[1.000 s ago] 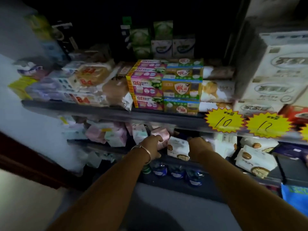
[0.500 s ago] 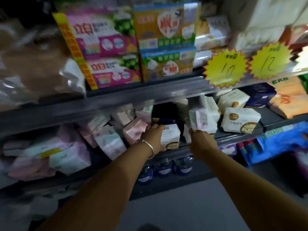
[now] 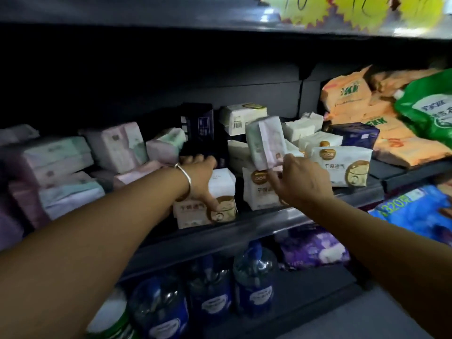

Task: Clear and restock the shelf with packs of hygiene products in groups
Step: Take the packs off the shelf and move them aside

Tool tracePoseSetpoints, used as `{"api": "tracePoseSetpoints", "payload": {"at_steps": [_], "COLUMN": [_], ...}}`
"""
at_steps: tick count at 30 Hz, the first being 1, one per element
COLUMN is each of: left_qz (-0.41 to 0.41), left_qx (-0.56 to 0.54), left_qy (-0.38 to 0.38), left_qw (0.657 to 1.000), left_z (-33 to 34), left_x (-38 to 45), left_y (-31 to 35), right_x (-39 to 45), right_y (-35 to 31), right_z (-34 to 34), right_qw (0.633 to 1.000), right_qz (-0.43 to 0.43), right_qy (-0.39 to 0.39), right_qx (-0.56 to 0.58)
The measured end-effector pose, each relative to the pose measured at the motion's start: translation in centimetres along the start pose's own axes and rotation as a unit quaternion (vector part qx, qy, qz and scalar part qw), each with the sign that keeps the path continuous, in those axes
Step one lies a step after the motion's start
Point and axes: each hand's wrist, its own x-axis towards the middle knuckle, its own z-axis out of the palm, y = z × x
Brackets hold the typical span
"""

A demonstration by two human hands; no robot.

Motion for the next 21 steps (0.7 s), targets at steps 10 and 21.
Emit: {"api": "tracePoseSetpoints", "payload": {"at_steps": [10,21], "left_qz": [-0.001,0.065], "left_qx": [-0.106,-0.219], "left_qy": [0.05,-0.053], "left_qw": [0.993,0.972], "left_z": [-1.5,-2.7], "left_x": [-2.4,-2.6], "left_y": [2.6,12.5], "right_x": [-1.2,1.8], "right_y": [3.4,11.9], "right_z": [1.1,1.0], "right_qw": [0.996,0.989], "right_qz": [0.069,0.111], "right_qy": [0.051,-0.081], "right_qx": [0.037,-0.051]}}
